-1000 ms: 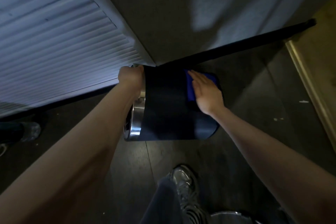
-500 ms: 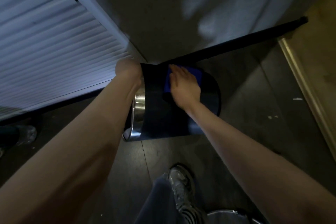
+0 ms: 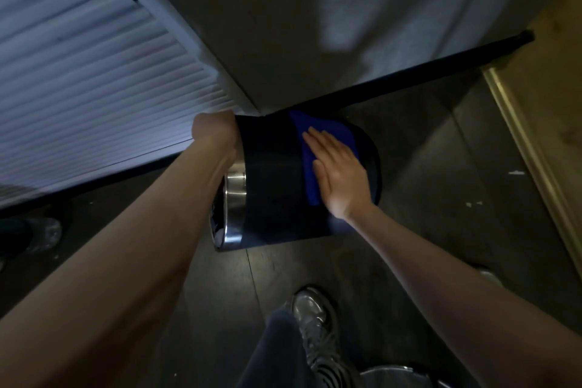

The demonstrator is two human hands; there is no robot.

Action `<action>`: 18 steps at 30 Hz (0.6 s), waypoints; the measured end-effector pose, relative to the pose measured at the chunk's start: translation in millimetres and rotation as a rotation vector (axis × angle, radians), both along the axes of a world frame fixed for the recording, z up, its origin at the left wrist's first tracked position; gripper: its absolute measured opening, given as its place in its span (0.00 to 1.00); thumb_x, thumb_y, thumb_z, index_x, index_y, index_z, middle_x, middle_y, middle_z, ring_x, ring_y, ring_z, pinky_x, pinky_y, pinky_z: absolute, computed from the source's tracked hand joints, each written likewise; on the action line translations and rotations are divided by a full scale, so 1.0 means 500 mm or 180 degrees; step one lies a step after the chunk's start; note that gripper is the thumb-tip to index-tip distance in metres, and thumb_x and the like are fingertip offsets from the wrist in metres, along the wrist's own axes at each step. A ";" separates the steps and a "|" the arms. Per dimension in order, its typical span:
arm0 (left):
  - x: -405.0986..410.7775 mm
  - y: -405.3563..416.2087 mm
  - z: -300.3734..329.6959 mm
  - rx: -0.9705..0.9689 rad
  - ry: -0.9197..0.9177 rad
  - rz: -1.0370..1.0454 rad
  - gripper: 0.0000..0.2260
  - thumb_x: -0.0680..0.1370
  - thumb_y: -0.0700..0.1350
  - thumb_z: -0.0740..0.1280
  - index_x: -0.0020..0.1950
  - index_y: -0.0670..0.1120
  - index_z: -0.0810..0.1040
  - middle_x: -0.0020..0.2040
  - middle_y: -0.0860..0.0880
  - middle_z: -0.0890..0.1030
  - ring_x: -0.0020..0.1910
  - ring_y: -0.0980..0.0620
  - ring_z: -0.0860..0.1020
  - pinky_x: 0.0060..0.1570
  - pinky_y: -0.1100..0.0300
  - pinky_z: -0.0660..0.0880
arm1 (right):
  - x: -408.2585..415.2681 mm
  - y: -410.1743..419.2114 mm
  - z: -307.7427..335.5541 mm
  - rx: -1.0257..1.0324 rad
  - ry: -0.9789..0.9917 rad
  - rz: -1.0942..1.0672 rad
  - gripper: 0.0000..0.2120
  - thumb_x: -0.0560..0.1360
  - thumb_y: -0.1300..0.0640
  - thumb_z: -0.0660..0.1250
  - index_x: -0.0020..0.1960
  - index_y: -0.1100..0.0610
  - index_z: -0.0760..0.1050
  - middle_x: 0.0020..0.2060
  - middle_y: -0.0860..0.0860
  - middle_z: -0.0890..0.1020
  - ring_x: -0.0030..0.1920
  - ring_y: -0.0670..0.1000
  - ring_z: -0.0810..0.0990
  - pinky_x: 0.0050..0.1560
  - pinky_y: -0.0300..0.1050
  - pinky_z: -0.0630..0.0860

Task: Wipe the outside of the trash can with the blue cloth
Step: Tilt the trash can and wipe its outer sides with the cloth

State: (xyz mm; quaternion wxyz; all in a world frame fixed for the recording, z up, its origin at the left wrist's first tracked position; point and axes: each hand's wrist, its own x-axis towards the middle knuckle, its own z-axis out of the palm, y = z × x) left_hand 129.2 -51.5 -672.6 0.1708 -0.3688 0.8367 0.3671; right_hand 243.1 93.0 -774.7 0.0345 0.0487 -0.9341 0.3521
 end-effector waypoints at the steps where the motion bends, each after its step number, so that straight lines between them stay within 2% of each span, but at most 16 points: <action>1: -0.001 0.003 0.000 -0.0412 -0.0078 -0.0219 0.18 0.80 0.42 0.59 0.69 0.40 0.67 0.69 0.42 0.72 0.68 0.43 0.71 0.58 0.58 0.71 | -0.006 0.006 -0.004 -0.0016 -0.0052 -0.0027 0.22 0.78 0.54 0.47 0.68 0.59 0.67 0.66 0.56 0.73 0.67 0.56 0.71 0.65 0.52 0.69; 2: 0.003 0.007 -0.002 -0.0581 -0.0147 -0.0573 0.17 0.80 0.41 0.59 0.69 0.39 0.67 0.68 0.42 0.72 0.67 0.43 0.71 0.60 0.57 0.70 | -0.011 0.008 -0.005 -0.0048 -0.0103 -0.0052 0.23 0.78 0.54 0.46 0.68 0.59 0.67 0.66 0.56 0.74 0.67 0.57 0.71 0.65 0.52 0.69; 3: -0.006 0.004 -0.007 -0.0564 -0.0157 -0.0540 0.18 0.80 0.41 0.59 0.69 0.39 0.67 0.69 0.42 0.72 0.68 0.43 0.71 0.57 0.60 0.72 | -0.014 0.009 -0.006 -0.0088 -0.0143 -0.0097 0.23 0.78 0.54 0.46 0.68 0.60 0.67 0.66 0.56 0.74 0.67 0.57 0.71 0.66 0.52 0.69; 4: -0.007 0.010 -0.005 -0.0179 -0.0097 -0.0343 0.18 0.80 0.42 0.59 0.69 0.40 0.67 0.70 0.43 0.72 0.68 0.44 0.71 0.48 0.67 0.74 | -0.015 0.012 -0.008 -0.0129 -0.0176 -0.0179 0.24 0.78 0.53 0.45 0.68 0.60 0.67 0.66 0.57 0.74 0.66 0.57 0.71 0.66 0.52 0.68; 5: -0.003 0.016 -0.002 0.0110 0.0153 -0.0160 0.19 0.80 0.43 0.58 0.70 0.40 0.67 0.70 0.43 0.71 0.68 0.45 0.71 0.36 0.72 0.73 | -0.017 0.017 -0.012 -0.0166 -0.0208 -0.0285 0.24 0.78 0.53 0.44 0.68 0.60 0.67 0.66 0.57 0.74 0.67 0.57 0.71 0.67 0.51 0.67; 6: 0.003 0.025 0.003 0.0182 0.0270 -0.0076 0.19 0.80 0.43 0.57 0.70 0.40 0.67 0.71 0.42 0.71 0.68 0.46 0.72 0.27 0.73 0.68 | -0.018 0.025 -0.017 -0.0207 -0.0267 -0.0395 0.24 0.78 0.53 0.44 0.68 0.60 0.67 0.66 0.57 0.73 0.67 0.56 0.71 0.68 0.49 0.65; 7: 0.003 0.032 0.000 0.0223 0.0344 0.0135 0.19 0.80 0.43 0.57 0.70 0.40 0.67 0.71 0.42 0.71 0.68 0.45 0.72 0.25 0.71 0.65 | -0.018 0.036 -0.024 -0.0240 -0.0354 -0.0496 0.24 0.78 0.54 0.45 0.68 0.59 0.67 0.67 0.57 0.73 0.68 0.55 0.70 0.69 0.47 0.64; 9: 0.014 0.048 0.001 0.0317 0.0436 0.0319 0.19 0.80 0.43 0.57 0.69 0.38 0.69 0.69 0.40 0.73 0.67 0.43 0.73 0.30 0.65 0.66 | -0.019 0.061 -0.042 -0.0185 -0.0586 -0.0637 0.21 0.79 0.57 0.48 0.70 0.59 0.64 0.69 0.57 0.70 0.70 0.54 0.67 0.71 0.44 0.60; 11: 0.033 0.059 0.000 0.0180 0.0630 0.0320 0.18 0.79 0.43 0.58 0.66 0.36 0.71 0.67 0.37 0.74 0.65 0.40 0.74 0.40 0.61 0.70 | -0.025 0.085 -0.060 0.0057 -0.0880 -0.0661 0.19 0.80 0.61 0.50 0.71 0.60 0.61 0.71 0.56 0.67 0.72 0.53 0.63 0.72 0.42 0.57; 14: 0.065 0.063 0.005 0.0136 0.0721 0.0426 0.15 0.79 0.43 0.57 0.59 0.34 0.75 0.64 0.35 0.76 0.63 0.38 0.75 0.56 0.53 0.73 | -0.053 0.091 -0.063 0.0316 -0.1490 -0.0645 0.21 0.81 0.59 0.46 0.73 0.58 0.55 0.74 0.52 0.60 0.74 0.53 0.56 0.72 0.45 0.54; 15: 0.073 0.060 0.001 0.0109 0.0802 0.0469 0.13 0.80 0.43 0.56 0.51 0.36 0.76 0.62 0.35 0.77 0.61 0.38 0.76 0.57 0.52 0.73 | -0.069 0.085 -0.052 0.0248 -0.1687 -0.0677 0.21 0.81 0.58 0.45 0.73 0.56 0.55 0.74 0.51 0.60 0.74 0.54 0.56 0.72 0.47 0.55; 17: 0.090 0.056 0.007 0.0120 0.0890 0.0588 0.14 0.80 0.44 0.55 0.37 0.41 0.70 0.54 0.37 0.79 0.54 0.41 0.77 0.52 0.53 0.73 | -0.109 0.061 -0.023 0.0108 -0.1959 -0.0551 0.20 0.81 0.56 0.44 0.72 0.55 0.59 0.73 0.52 0.63 0.72 0.56 0.60 0.70 0.49 0.58; 18: 0.102 0.057 0.011 0.0132 0.0885 0.0599 0.16 0.80 0.46 0.55 0.35 0.41 0.69 0.49 0.38 0.79 0.51 0.43 0.77 0.49 0.55 0.72 | -0.130 0.041 -0.006 0.0056 -0.2060 -0.0379 0.20 0.81 0.55 0.44 0.70 0.54 0.62 0.72 0.53 0.65 0.71 0.57 0.63 0.68 0.50 0.61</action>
